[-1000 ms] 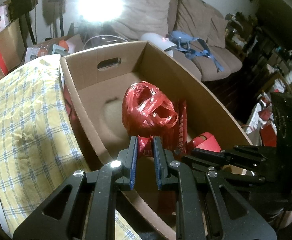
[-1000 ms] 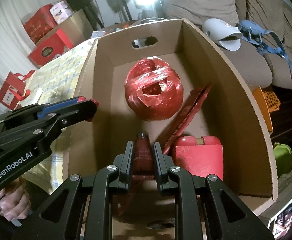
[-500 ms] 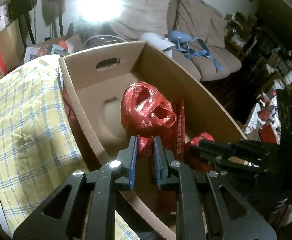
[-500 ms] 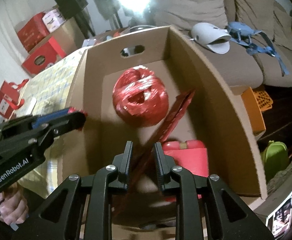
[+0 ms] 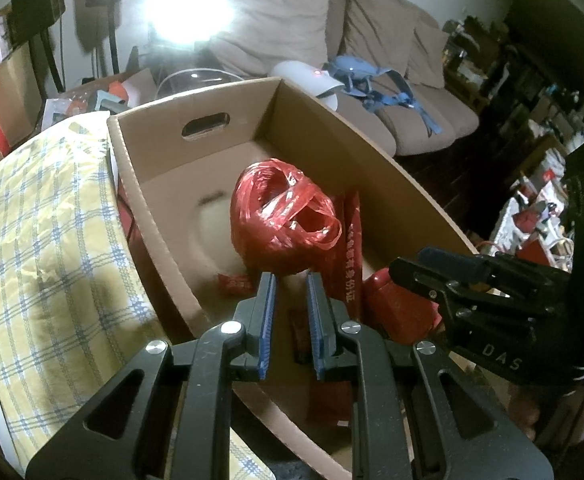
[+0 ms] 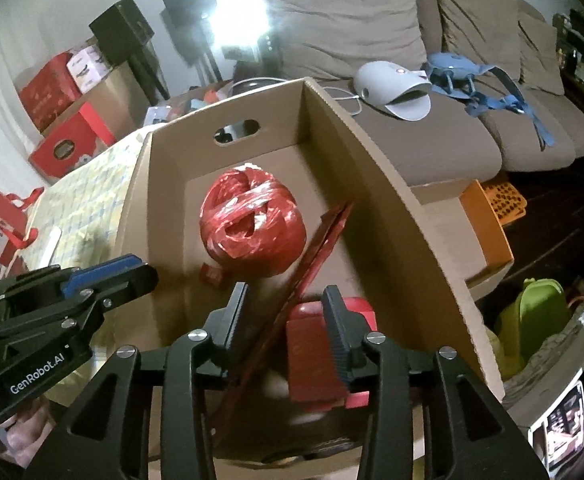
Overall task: Organize objects
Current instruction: 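Open the right tool to release the bottle while the left tool opens to release the packet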
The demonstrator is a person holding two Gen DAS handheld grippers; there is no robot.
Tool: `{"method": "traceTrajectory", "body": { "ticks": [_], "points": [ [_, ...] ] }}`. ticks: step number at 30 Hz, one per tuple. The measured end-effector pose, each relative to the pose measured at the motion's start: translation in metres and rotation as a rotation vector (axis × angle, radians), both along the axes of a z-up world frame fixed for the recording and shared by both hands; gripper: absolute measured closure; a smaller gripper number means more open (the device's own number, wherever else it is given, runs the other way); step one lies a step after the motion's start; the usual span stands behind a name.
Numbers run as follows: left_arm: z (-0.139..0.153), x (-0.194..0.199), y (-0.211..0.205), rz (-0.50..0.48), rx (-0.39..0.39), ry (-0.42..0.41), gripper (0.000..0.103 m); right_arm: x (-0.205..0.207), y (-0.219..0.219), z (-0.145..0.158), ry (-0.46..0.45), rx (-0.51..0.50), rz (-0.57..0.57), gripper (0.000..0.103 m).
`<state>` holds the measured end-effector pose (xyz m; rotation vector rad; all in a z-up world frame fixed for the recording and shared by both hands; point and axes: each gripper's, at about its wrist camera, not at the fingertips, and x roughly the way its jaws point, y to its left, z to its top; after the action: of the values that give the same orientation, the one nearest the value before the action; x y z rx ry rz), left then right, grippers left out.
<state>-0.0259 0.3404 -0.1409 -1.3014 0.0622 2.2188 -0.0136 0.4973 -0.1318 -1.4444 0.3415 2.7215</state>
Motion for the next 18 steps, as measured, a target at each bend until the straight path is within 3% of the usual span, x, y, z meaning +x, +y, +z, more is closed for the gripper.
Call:
{"method": "traceTrajectory", "body": {
  "ticks": [2, 4, 8, 15, 18],
  "points": [
    [0.001, 0.0, -0.002, 0.004, 0.001, 0.0, 0.088, 0.0, 0.002, 0.001, 0.005, 0.0, -0.005, 0.063],
    [0.001, -0.001, -0.003, 0.015, 0.005, -0.003, 0.076, 0.001, 0.003, 0.001, 0.008, 0.0, -0.008, 0.063],
    [0.003, -0.003, -0.008, 0.04, 0.01, 0.002, 0.066, 0.001, 0.004, 0.003, 0.017, 0.001, -0.016, 0.058],
    [0.009, -0.005, -0.015, 0.06, 0.039, 0.006, 0.033, 0.002, 0.007, 0.006, 0.038, 0.006, -0.038, 0.049],
    [0.013, -0.006, -0.017, 0.057, 0.056, 0.014, 0.027, 0.004, 0.009, 0.008, 0.043, 0.008, -0.051, 0.046]
  ]
}}
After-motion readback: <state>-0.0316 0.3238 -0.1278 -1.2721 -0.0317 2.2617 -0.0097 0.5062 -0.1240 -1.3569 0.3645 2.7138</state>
